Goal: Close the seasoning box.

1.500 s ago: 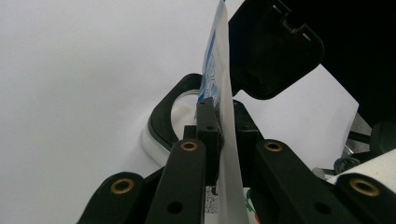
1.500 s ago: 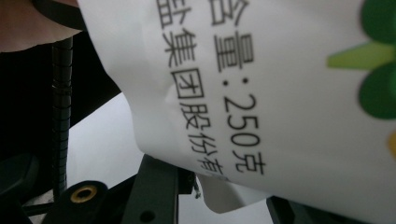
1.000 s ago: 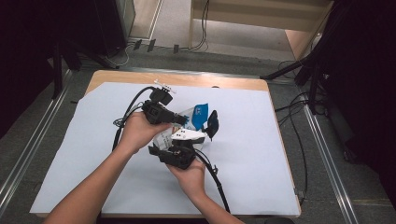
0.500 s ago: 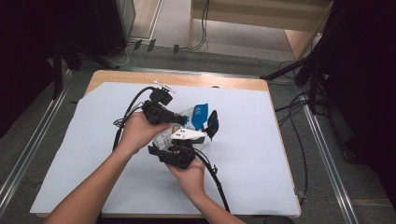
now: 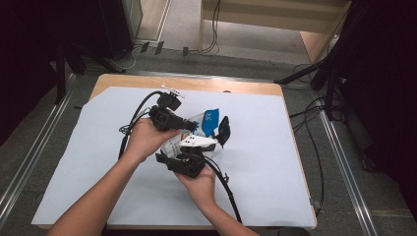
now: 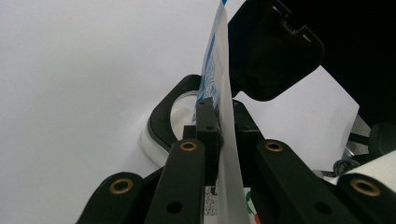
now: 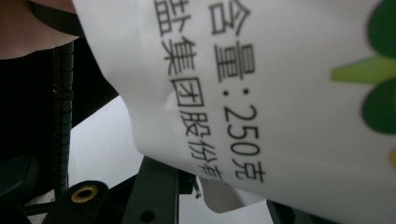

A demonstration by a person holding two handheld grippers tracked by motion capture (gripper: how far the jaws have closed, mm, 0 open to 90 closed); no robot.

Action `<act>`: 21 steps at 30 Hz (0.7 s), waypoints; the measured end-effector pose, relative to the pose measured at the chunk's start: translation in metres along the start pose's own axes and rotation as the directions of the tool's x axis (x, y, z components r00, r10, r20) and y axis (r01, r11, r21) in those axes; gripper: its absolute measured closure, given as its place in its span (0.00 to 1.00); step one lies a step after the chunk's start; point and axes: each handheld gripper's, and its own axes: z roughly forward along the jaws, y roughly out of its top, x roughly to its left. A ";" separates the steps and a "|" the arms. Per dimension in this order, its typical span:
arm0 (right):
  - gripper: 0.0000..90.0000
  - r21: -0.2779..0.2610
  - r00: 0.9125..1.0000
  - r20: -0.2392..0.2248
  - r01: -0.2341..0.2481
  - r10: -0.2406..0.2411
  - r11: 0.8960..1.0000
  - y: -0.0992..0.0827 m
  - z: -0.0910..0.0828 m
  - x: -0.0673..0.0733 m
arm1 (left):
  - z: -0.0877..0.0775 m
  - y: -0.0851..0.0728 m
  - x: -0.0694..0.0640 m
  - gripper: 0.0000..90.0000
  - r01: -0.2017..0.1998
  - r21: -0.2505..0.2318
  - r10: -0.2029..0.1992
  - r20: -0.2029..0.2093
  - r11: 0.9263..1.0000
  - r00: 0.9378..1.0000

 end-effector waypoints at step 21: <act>0.79 -0.008 1.000 0.005 -0.003 0.003 1.000 0.001 0.000 -0.001 | 0.001 0.003 0.000 0.95 -0.002 0.006 0.002 -0.003 1.000 1.000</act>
